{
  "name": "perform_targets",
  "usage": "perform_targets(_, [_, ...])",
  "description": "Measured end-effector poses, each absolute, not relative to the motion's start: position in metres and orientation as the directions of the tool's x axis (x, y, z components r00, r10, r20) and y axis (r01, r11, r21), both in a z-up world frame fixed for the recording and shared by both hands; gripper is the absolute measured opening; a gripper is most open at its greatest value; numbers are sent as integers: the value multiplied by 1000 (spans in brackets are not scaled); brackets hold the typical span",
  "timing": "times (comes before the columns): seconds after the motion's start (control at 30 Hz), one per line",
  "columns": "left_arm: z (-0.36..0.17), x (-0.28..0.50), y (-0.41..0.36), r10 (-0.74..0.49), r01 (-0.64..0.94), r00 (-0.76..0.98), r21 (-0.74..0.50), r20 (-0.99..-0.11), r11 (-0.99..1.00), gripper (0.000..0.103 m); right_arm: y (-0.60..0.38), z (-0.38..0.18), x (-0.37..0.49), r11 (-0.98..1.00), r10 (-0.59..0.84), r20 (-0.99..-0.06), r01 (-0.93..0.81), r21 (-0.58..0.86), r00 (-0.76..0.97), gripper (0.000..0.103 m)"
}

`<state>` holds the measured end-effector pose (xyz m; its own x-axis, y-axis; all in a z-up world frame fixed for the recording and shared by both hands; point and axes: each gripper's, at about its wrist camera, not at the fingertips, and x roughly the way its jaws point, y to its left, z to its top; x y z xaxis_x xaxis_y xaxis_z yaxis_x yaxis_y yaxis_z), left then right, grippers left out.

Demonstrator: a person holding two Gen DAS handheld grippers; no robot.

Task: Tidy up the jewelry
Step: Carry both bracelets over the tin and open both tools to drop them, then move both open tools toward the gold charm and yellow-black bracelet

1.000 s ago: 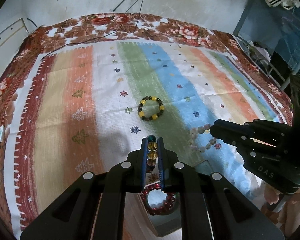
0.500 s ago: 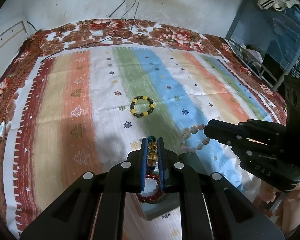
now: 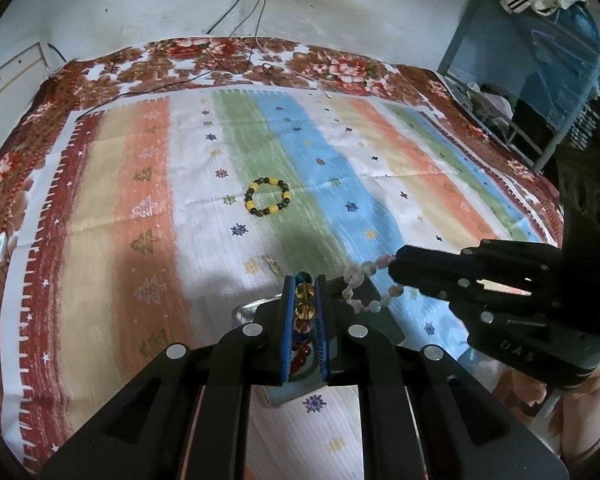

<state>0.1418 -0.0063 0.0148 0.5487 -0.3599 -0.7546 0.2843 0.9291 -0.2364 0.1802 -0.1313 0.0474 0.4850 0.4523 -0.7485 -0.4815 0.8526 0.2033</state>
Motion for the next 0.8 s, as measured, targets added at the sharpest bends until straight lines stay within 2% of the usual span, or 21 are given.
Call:
perform_targets(0.4, [4, 127, -11, -353, 285, 528, -230, -772, 931, 10, -122, 41, 166, 830, 467, -766, -518, 207, 442, 11])
perform_targets(0.47, [4, 128, -13, -318, 279, 541, -190, -779, 941, 29, -122, 39, 167, 835, 461, -766, -510, 205, 448, 16])
perform_targets(0.6, [3, 132, -8, -308, 267, 546, -186, -780, 945, 37, -126, 38, 170, 853, 440, -766, -485, 193, 469, 45])
perform_targets(0.63, [2, 134, -6, -301, 260, 545, -183, -783, 948, 40, -127, 38, 171, 855, 440, -765, -481, 196, 470, 46])
perform_targets(0.8, [0, 137, 1, -289, 234, 543, -188, -788, 954, 40, -130, 37, 174, 860, 436, -766, -471, 199, 473, 46])
